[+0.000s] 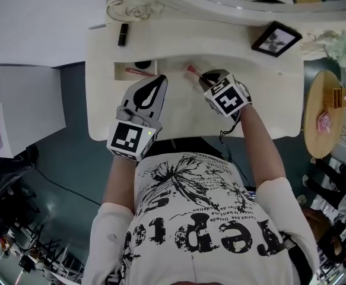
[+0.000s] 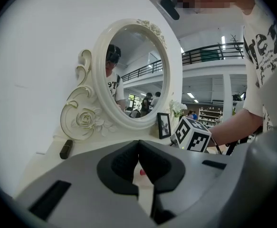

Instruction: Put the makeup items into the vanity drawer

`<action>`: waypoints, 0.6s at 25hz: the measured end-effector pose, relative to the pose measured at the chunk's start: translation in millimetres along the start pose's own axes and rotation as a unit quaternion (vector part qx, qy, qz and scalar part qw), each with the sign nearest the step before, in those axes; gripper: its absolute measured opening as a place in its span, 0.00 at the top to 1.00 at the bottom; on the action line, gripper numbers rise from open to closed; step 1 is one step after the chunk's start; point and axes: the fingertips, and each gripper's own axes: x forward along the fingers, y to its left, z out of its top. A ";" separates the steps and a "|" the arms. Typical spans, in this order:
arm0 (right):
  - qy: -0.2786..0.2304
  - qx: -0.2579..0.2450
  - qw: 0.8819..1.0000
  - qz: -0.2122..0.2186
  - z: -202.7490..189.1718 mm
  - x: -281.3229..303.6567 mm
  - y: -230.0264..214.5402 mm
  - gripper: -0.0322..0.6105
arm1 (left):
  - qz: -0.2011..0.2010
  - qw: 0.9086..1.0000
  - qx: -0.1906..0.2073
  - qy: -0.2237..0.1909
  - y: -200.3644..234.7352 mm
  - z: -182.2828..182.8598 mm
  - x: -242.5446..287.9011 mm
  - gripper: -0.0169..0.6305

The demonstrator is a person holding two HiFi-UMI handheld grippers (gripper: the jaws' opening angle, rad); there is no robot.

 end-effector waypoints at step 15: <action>-0.072 -0.079 0.994 0.033 128.8 -2.6 74.8 0.85 | 0.050 0.998 0.017 -0.023 53.7 17.0 -76.0 0.95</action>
